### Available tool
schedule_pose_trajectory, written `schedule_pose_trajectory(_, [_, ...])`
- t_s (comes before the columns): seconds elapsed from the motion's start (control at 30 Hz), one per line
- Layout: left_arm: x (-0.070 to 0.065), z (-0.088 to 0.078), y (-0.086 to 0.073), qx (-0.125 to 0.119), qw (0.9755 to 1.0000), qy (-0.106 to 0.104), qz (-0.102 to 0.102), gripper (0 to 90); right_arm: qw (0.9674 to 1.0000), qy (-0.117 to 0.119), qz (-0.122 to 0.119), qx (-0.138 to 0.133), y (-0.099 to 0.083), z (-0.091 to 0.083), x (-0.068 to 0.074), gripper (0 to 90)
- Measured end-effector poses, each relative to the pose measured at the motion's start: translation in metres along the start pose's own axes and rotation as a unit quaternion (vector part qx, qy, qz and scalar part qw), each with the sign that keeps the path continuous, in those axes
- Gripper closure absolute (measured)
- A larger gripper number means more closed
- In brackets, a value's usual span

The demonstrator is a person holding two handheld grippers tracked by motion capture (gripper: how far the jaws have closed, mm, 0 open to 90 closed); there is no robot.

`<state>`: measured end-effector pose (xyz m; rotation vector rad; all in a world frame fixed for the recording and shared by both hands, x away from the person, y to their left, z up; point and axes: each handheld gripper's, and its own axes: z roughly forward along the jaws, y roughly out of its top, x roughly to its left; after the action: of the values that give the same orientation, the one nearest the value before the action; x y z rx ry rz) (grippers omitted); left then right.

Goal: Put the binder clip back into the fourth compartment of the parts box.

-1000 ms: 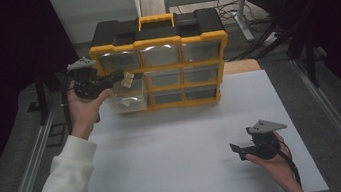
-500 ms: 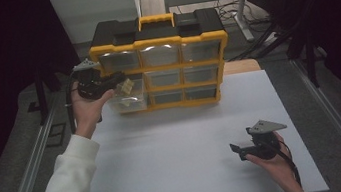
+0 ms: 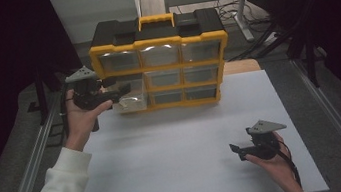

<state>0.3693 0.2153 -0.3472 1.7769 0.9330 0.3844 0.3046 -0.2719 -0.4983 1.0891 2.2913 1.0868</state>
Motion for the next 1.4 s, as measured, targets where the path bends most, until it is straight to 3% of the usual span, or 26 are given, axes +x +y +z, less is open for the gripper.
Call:
schedule_pose_trajectory(0.37, [-0.011, -0.013, -0.020, -0.001, 0.9997, -0.025, 0.007, 27.6, 1.0000, 0.000, 0.000, -0.001, 0.000, 0.000, 0.000, 13.7])
schedule_pose_trajectory(0.6, [-0.017, -0.019, -0.033, 0.002, 0.9995, -0.028, 0.012, 27.7, 1.0000, 0.000, 0.000, -0.001, 0.000, 0.000, 0.000, 13.7])
schedule_pose_trajectory(1.07, [-0.027, -0.011, -0.053, 0.028, 0.9988, -0.032, 0.022, 27.5, 1.0000, 0.000, 0.001, -0.001, 0.000, -0.001, 0.000, 13.7])
schedule_pose_trajectory(1.4, [-0.024, -0.007, -0.064, 0.045, 0.9985, -0.027, 0.017, 27.5, 1.0000, 0.000, -0.001, -0.001, 0.000, 0.000, 0.000, 13.7])
